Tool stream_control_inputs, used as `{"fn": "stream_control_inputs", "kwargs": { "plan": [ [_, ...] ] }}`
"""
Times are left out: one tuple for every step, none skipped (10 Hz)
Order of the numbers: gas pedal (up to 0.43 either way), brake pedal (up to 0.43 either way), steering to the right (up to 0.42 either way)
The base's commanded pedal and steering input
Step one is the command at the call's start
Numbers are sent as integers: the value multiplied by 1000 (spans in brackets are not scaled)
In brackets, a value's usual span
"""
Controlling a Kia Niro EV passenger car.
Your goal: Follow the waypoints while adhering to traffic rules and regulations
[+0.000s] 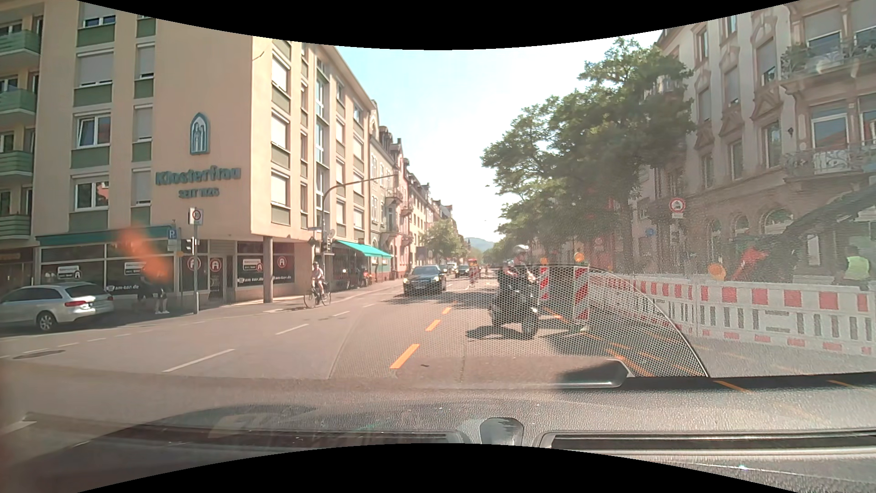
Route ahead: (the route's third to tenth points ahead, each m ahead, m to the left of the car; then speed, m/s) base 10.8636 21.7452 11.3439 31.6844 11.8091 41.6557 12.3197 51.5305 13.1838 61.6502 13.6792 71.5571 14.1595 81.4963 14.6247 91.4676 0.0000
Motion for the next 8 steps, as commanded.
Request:
{"fn": "stream_control_inputs", "kwargs": {
  "plan": [
    [0,165,-1],
    [0,165,-1],
    [0,165,-1],
    [0,165,-1],
    [0,165,-1],
    [0,165,-1],
    [0,165,-1],
    [0,165,-1]
  ]
}}
